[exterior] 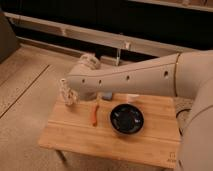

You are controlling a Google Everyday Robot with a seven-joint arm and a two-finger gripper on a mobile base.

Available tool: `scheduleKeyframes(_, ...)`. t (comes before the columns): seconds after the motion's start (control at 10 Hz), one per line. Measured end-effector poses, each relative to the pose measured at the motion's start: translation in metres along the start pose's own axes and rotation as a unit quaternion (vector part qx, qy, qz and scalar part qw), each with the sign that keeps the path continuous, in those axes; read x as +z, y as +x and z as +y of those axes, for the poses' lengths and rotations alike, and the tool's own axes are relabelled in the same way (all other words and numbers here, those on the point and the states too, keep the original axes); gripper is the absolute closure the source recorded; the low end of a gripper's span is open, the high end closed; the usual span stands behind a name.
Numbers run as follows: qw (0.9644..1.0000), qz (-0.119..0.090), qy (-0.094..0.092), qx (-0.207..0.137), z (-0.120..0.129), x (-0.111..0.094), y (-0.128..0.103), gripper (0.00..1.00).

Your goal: Pick up the ceramic bowl

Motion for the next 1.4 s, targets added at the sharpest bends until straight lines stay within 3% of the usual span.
scheduleKeyframes(0.4,1.0000,0.002,-0.002,0.001,0.002,0.001,0.002,0.35)
scheduleKeyframes(0.6,0.9988,0.024,0.036,0.022,-0.041,0.015,0.017,0.35)
scheduleKeyframes(0.8,0.9944,0.052,0.073,0.057,-0.088,0.027,0.042,0.35)
scheduleKeyframes(1.0,0.9901,0.071,0.087,0.084,-0.109,0.038,0.058,0.35)
scheduleKeyframes(1.2,0.9867,0.084,0.087,0.109,-0.124,0.050,0.067,0.35)
scheduleKeyframes(1.4,0.9891,0.076,0.057,0.113,-0.128,0.067,0.065,0.35)
